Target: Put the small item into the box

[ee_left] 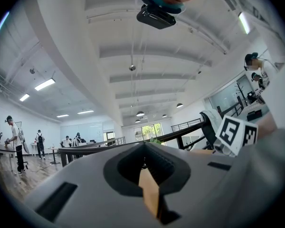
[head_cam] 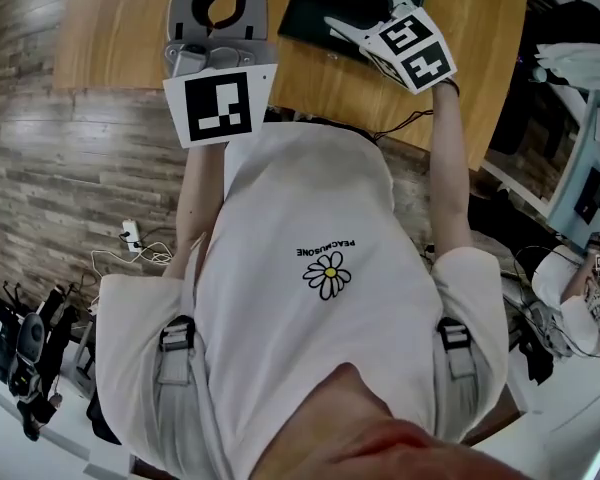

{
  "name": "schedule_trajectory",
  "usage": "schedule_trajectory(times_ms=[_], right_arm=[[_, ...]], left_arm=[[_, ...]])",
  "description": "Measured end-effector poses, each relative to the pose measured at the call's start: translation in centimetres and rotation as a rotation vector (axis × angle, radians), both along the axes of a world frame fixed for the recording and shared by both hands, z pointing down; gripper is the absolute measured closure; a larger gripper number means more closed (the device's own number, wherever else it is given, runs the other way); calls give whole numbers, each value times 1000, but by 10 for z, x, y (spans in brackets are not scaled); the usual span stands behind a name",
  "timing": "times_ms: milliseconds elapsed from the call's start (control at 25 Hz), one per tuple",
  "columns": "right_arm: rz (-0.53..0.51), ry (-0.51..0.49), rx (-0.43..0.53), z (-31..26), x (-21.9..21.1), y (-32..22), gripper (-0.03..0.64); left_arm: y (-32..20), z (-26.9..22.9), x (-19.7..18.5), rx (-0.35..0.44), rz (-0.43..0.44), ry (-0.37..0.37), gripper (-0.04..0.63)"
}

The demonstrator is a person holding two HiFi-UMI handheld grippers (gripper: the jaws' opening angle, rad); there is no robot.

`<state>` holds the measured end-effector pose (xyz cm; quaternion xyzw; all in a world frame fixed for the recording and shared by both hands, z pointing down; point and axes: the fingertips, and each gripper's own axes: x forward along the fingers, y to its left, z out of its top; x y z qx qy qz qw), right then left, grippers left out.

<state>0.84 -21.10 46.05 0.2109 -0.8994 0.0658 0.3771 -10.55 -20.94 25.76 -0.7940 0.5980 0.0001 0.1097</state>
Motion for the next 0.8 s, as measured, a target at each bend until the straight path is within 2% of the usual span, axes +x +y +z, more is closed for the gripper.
schedule_trajectory(times_ms=[120,280,520,680,800], right_arm=[[85,-253,104,-73,-11,-14,349],[127,-454,240,-147,-10,-11,419],[244,-612,403,-201,13,0,498],[381,-712,471,-211,39,5,609],[496,-753,513,-207,60,11,609]], left_arm=[[0,-8,7,15,13,0,580],[7,-21,13,44,27,12,580],[14,-36,25,69,55,15,580],[17,-39,34,80,77,11,580],[20,-40,41,80,94,13,580]])
